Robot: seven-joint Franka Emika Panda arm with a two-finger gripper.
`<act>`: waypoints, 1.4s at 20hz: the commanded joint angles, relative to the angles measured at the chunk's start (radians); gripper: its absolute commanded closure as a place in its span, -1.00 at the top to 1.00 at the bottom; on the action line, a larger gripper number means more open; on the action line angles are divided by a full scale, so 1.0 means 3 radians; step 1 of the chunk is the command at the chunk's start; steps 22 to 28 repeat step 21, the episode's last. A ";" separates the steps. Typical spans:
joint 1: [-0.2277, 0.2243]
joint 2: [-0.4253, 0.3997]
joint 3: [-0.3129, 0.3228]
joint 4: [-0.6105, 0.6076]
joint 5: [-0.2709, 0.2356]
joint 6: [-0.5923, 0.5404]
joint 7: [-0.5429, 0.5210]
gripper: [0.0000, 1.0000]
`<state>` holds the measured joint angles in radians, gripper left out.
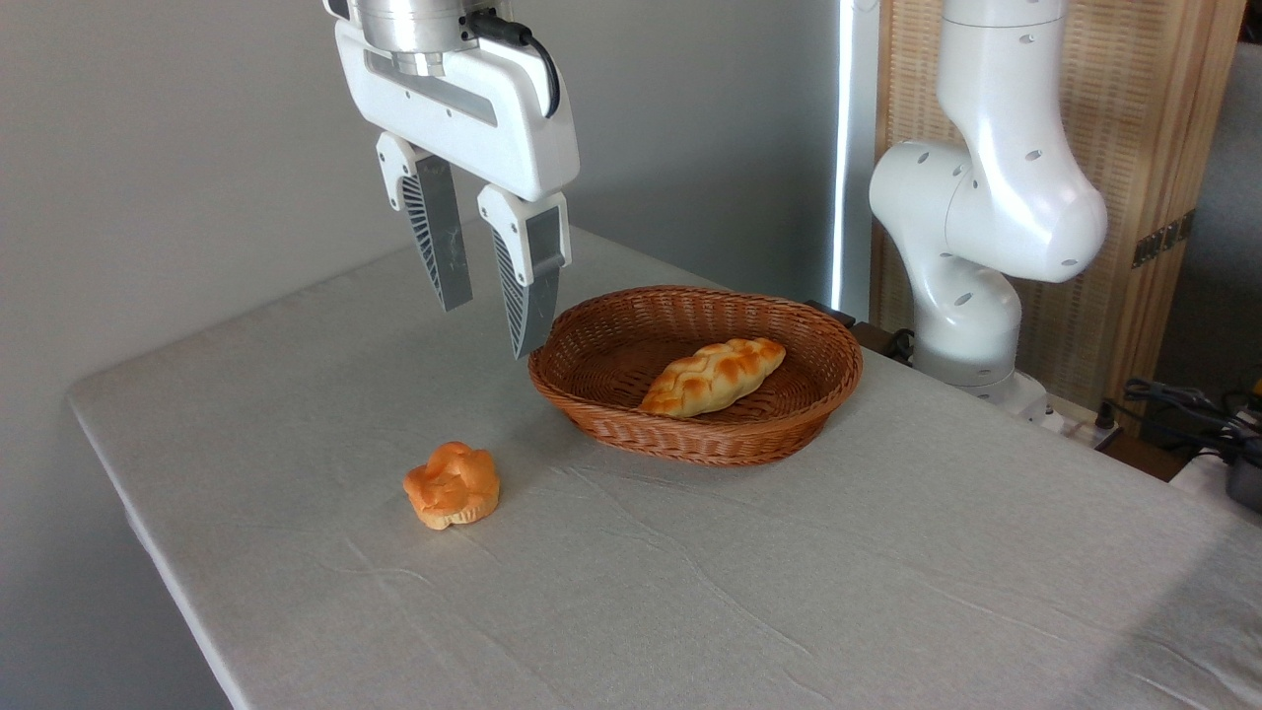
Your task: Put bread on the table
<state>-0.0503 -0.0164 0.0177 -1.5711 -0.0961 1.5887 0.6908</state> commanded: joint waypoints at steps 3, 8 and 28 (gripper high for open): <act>-0.0001 -0.0037 -0.0033 -0.0086 0.0044 0.0155 0.0050 1.00; -0.0001 -0.0032 -0.0074 -0.0096 0.0176 0.0160 0.0029 1.00; 0.0004 -0.0027 -0.0100 -0.0096 0.0239 0.0104 -0.0104 1.00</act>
